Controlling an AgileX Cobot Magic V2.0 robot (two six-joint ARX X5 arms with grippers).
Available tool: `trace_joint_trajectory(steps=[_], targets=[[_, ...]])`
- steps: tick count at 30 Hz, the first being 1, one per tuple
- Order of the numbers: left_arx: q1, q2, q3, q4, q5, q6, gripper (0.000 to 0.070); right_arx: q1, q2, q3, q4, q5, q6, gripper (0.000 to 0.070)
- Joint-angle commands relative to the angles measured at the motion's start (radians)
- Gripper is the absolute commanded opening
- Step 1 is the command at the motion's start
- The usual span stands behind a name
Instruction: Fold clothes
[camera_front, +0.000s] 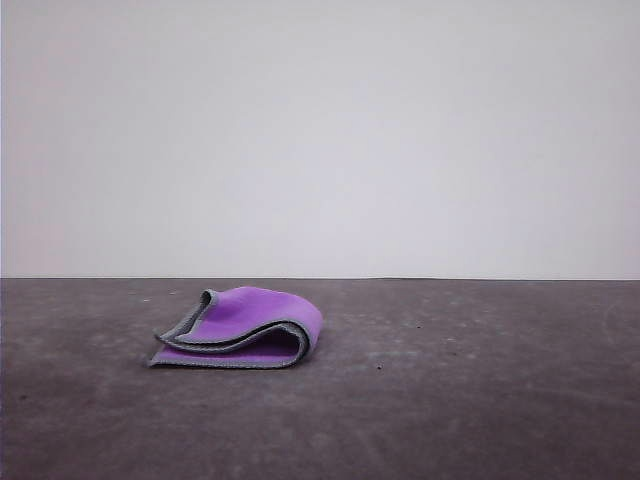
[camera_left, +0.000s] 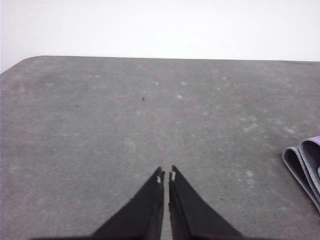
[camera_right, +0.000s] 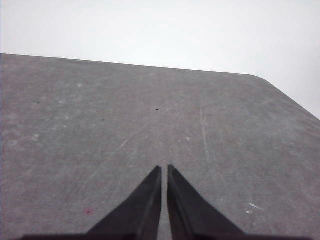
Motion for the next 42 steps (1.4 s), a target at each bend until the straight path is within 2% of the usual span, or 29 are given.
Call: trace_joint_trajectory(steps=[1, 42], targets=[[0.0, -0.002, -0.021, 0.011, 0.001, -0.001, 0.0, -0.001, 0.0, -0.003, 0.009, 0.002, 0.011, 0.0016], [0.0, -0.002, -0.021, 0.011, 0.001, -0.001, 0.0, -0.001, 0.0, -0.003, 0.009, 0.002, 0.011, 0.0016]])
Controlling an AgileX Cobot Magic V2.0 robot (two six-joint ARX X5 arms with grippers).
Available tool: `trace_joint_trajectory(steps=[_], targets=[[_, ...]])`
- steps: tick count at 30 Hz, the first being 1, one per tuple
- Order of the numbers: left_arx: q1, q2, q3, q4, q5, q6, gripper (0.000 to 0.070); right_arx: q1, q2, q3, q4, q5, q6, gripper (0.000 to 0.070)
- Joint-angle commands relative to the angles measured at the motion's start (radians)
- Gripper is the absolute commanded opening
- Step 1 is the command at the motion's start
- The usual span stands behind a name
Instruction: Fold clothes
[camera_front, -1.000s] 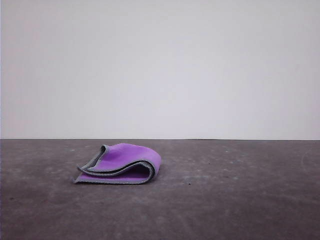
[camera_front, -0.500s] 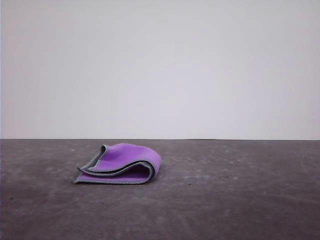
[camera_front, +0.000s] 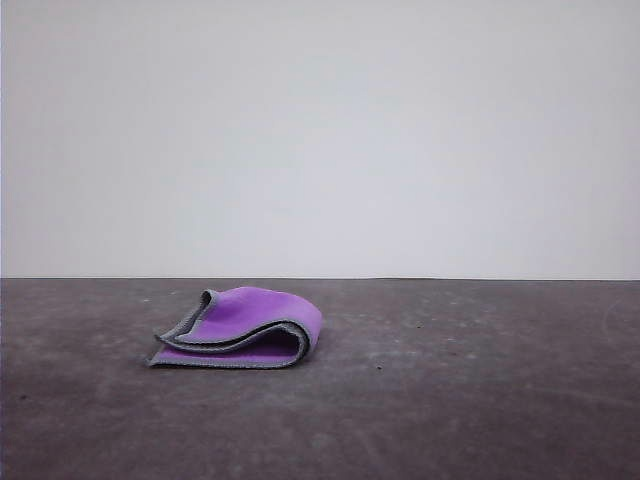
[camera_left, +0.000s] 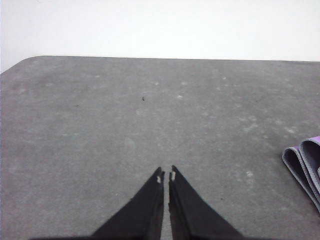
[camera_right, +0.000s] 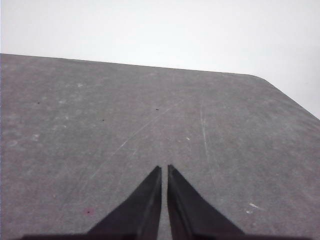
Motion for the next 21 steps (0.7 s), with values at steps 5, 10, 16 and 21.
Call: trace_joint_trajectory(steps=[5, 10, 16, 21], targets=[[0.0, -0.002, -0.021, 0.011, 0.001, -0.001, 0.0, -0.001, 0.0, -0.003, 0.009, 0.002, 0.011, 0.0016], [0.0, -0.002, -0.021, 0.011, 0.001, -0.001, 0.0, -0.001, 0.0, -0.003, 0.009, 0.002, 0.011, 0.0016], [0.0, -0.002, -0.021, 0.011, 0.001, -0.001, 0.0, -0.001, 0.0, -0.003, 0.009, 0.002, 0.011, 0.0016], [0.001, -0.002, -0.021, 0.011, 0.001, -0.001, 0.0, -0.001, 0.0, -0.003, 0.009, 0.002, 0.011, 0.0016]])
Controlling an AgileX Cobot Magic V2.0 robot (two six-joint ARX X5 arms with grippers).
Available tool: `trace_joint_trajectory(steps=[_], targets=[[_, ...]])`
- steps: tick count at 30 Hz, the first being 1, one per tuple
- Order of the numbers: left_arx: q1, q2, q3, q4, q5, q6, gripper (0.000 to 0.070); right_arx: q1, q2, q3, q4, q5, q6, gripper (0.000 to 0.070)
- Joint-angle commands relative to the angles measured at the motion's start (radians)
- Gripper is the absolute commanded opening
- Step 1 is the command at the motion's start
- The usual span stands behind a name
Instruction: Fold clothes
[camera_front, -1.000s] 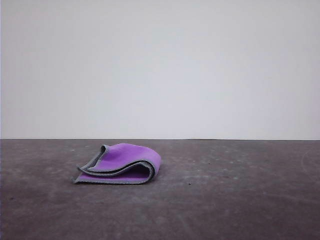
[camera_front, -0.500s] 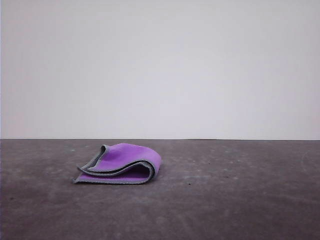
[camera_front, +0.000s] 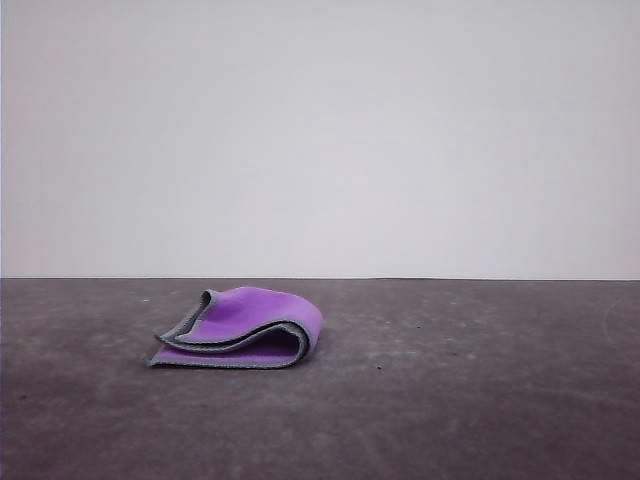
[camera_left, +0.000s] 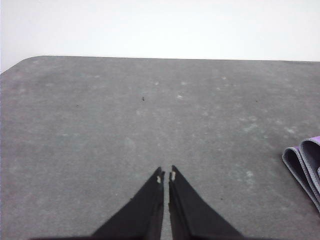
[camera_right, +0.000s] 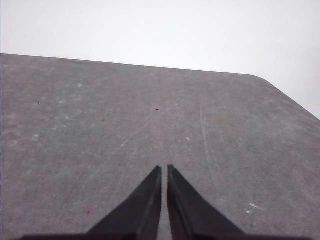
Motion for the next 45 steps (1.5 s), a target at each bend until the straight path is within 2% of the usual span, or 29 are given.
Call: trace_joint_trajectory(steps=[1, 45], targets=[[0.0, -0.002, -0.021, 0.011, 0.001, -0.001, 0.0, -0.001, 0.0, -0.003, 0.009, 0.002, 0.011, 0.0016], [0.001, -0.002, -0.021, 0.011, 0.001, 0.0, 0.0, -0.001, 0.0, -0.003, 0.009, 0.002, 0.011, 0.0016]])
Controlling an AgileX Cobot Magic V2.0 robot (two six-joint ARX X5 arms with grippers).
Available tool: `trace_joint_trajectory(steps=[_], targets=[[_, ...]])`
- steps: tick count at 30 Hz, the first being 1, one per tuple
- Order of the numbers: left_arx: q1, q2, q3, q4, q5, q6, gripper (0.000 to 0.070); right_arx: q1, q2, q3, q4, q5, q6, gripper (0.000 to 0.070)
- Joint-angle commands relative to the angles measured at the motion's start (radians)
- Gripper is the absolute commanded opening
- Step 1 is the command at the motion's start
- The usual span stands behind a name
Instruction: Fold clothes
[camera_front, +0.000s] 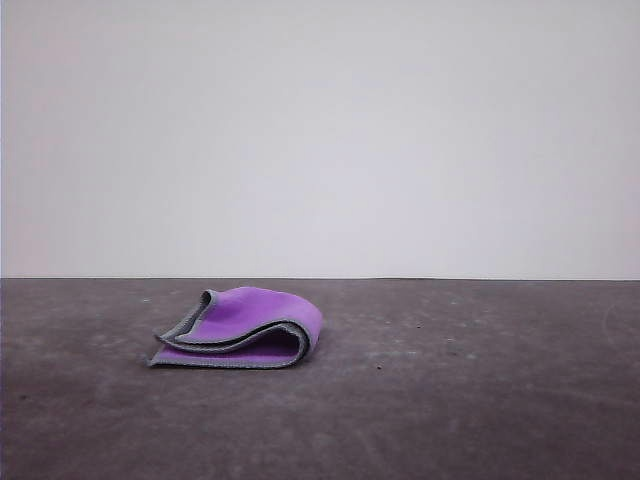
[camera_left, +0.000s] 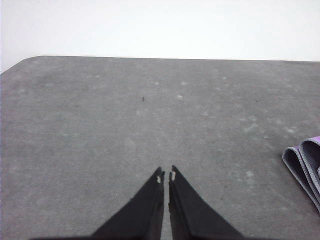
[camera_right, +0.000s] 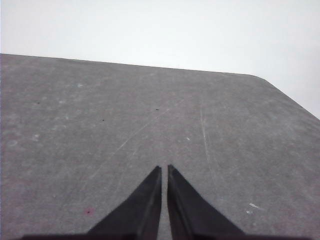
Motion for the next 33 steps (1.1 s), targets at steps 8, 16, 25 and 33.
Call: trace_joint_trajectory(steps=[8, 16, 25, 33], targets=[[0.0, -0.002, -0.021, 0.011, 0.001, -0.001, 0.0, -0.001, 0.0, -0.003, 0.009, 0.002, 0.011, 0.0016], [0.0, -0.002, -0.021, 0.011, 0.001, -0.001, 0.0, -0.001, 0.0, -0.003, 0.009, 0.002, 0.011, 0.0016], [0.0, -0.002, -0.021, 0.011, 0.001, -0.001, 0.0, -0.001, 0.0, -0.003, 0.009, 0.002, 0.011, 0.0016], [0.001, -0.002, -0.021, 0.011, 0.001, -0.001, 0.0, -0.001, 0.0, -0.003, 0.009, 0.002, 0.011, 0.0016]])
